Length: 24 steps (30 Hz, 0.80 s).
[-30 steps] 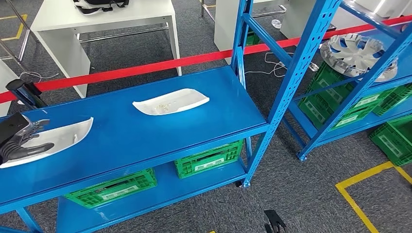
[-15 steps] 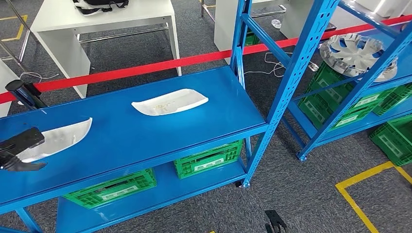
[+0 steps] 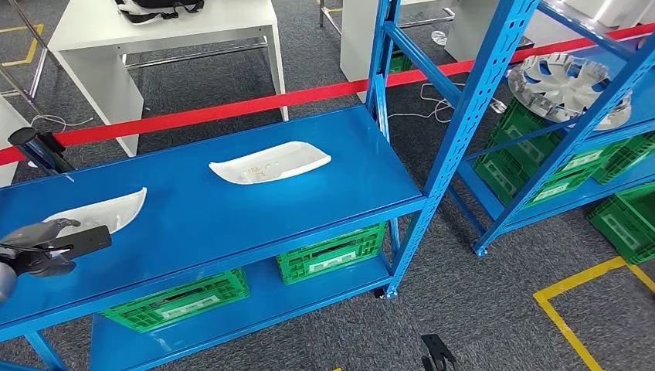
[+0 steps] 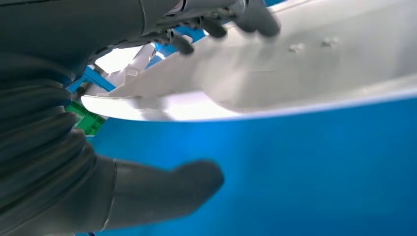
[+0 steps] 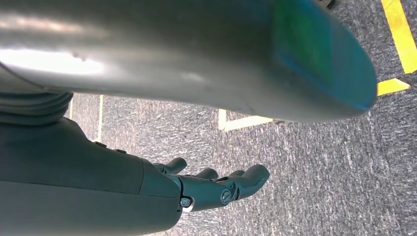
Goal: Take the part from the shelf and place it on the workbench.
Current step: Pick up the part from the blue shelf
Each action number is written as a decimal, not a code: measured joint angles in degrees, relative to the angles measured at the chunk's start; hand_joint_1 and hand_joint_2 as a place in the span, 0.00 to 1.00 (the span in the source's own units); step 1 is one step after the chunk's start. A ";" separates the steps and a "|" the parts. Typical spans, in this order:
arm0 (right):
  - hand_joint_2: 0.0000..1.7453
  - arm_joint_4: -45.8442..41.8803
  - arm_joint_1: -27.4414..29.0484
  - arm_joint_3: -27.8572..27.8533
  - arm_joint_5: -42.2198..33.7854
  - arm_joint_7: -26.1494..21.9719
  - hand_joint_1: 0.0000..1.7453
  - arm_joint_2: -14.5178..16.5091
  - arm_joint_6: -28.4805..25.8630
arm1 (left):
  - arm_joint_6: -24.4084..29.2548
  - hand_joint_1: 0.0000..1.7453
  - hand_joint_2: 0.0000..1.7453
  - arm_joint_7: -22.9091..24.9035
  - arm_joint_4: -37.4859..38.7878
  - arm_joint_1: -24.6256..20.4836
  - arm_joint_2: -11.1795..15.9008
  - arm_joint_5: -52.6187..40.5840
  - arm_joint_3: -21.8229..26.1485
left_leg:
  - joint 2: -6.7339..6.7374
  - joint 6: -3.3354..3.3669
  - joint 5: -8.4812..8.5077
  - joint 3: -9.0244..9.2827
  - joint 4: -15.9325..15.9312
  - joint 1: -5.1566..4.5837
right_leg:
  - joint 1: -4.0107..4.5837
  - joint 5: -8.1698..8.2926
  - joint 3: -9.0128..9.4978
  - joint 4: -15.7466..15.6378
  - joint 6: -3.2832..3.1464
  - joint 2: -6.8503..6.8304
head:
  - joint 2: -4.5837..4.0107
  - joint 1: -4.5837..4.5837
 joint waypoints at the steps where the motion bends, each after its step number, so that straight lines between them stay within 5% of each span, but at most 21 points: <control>1: 0.00 0.00 0.03 -0.03 0.00 0.01 0.00 0.00 0.00 | 0.00 1.00 1.00 -0.06 0.01 0.00 -0.05 -0.02 -0.33 | 0.00 0.00 0.00 0.00 0.00 0.00 | 0.00 0.00 0.00 0.00 0.00 0.00 | 0.00 0.00; 10: 0.00 0.00 0.09 -0.19 0.33 -0.20 0.00 0.00 0.09 | 2.82 1.00 1.00 0.32 -0.21 -0.03 -0.14 0.04 -1.73 | -0.02 0.00 0.00 0.05 -0.01 0.00 | 0.00 -0.02 0.08 0.00 0.01 -0.02 | 0.00 -0.01; 18: 0.00 0.00 0.12 -0.34 0.69 -0.32 0.00 0.01 0.13 | 12.28 1.00 1.00 -1.28 -1.30 1.58 -0.57 1.15 -1.94 | 0.03 0.00 -0.01 0.18 -0.02 0.00 | -0.01 -0.03 0.15 0.00 0.03 0.00 | 0.01 -0.01; 24: 0.00 0.00 0.10 -0.44 1.11 -0.09 0.00 0.02 -0.02 | 12.44 1.00 1.00 -4.78 -2.37 3.28 -1.58 13.16 1.06 | 0.00 0.00 -0.01 0.18 -0.02 0.00 | -0.01 -0.03 0.17 0.00 0.03 -0.02 | 0.01 0.00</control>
